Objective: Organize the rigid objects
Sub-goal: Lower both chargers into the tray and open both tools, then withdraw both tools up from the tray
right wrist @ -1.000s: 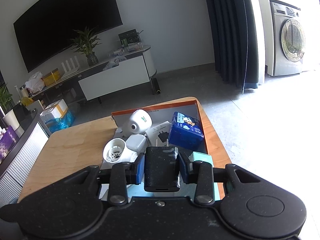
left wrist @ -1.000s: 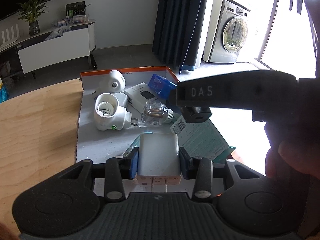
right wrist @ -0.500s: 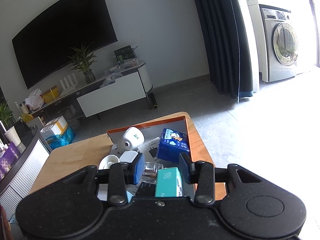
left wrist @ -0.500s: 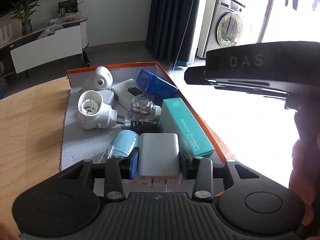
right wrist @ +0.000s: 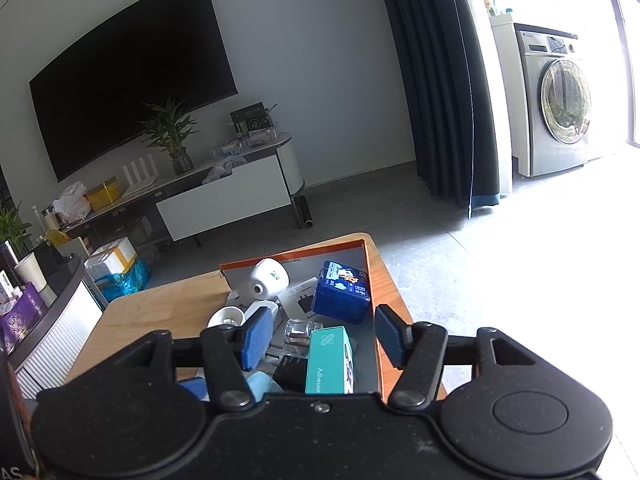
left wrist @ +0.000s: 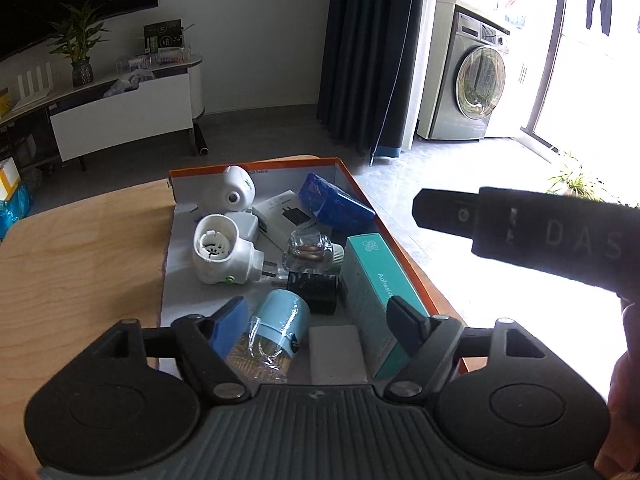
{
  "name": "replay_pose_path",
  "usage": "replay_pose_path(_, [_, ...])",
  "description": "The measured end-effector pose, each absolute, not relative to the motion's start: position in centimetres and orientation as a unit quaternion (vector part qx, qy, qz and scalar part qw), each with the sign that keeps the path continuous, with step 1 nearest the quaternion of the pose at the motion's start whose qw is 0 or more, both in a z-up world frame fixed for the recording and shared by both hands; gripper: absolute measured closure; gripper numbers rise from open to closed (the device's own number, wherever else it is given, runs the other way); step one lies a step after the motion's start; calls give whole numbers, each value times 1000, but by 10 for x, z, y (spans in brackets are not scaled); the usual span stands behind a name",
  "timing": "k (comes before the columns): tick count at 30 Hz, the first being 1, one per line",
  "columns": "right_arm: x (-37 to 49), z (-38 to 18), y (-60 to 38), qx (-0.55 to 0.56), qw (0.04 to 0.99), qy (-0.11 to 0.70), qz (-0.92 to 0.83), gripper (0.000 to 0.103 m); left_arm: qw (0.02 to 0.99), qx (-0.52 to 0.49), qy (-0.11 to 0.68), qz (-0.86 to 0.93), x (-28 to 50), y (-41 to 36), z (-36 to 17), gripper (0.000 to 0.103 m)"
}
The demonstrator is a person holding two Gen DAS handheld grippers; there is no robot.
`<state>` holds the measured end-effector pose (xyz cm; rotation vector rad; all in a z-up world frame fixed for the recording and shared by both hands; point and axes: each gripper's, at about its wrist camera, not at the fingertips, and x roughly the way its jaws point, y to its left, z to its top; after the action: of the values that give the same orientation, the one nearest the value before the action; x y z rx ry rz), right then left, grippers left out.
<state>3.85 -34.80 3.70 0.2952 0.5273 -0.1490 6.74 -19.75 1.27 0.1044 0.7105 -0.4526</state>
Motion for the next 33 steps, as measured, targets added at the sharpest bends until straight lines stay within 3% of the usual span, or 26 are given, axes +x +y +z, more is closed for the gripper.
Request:
replay_pose_path(5, [21, 41, -342, 135, 954, 258, -76, 22, 922, 45, 338, -184, 54, -182, 23, 0])
replay_pose_path(14, [-10, 32, -332, 124, 949, 279, -75, 16, 922, 48, 358, -138, 39, -166, 19, 0])
replay_pose_path(33, [-24, 20, -318, 104, 942, 313, -67, 14, 922, 36, 370, -108, 23, -147, 8, 0])
